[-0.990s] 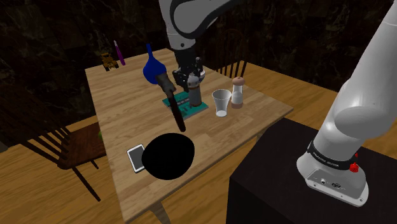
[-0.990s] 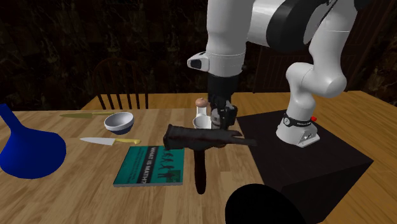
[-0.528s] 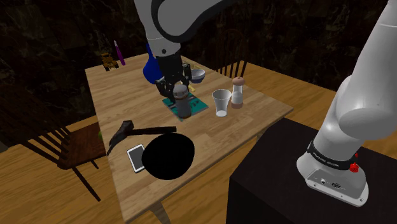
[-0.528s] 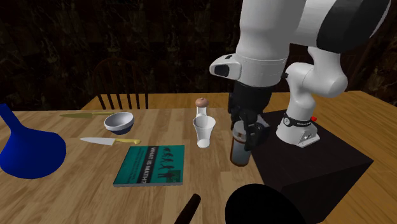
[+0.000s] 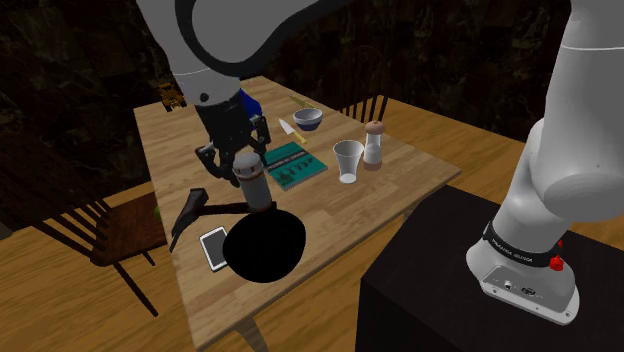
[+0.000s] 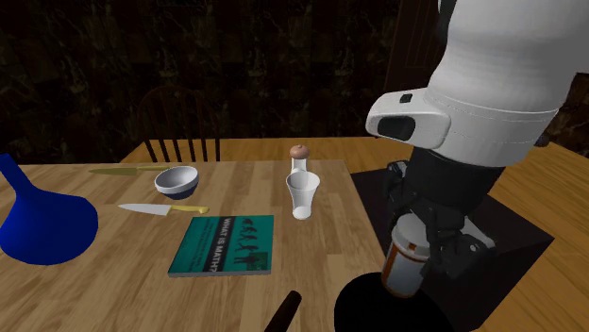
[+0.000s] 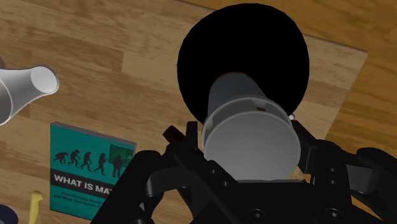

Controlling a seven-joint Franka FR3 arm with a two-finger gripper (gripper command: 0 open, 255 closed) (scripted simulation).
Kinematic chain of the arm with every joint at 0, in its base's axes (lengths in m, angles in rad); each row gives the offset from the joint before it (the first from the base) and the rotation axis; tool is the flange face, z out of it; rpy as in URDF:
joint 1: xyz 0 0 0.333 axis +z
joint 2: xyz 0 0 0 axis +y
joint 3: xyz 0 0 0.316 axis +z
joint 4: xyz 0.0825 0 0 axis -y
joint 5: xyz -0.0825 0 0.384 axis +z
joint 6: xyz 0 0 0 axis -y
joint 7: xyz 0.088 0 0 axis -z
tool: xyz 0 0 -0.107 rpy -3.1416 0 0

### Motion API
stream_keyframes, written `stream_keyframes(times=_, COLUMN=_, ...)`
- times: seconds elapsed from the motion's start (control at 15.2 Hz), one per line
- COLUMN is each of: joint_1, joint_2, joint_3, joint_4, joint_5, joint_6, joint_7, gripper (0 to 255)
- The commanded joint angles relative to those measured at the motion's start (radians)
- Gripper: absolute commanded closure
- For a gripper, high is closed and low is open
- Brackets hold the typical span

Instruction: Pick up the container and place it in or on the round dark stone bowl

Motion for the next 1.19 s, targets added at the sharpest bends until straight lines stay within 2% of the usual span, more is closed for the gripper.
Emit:
stream_keyframes(times=0.0, joint_1=0.019, joint_2=0.009, joint_3=0.011, joint_4=0.008, joint_5=-0.003, joint_6=-0.003, joint_7=0.033, gripper=255)
stream_keyframes(times=1.12, joint_1=0.024, joint_2=0.075, joint_3=0.000, joint_4=-0.144, joint_5=-0.046, joint_6=0.204, joint_7=0.069, gripper=255)
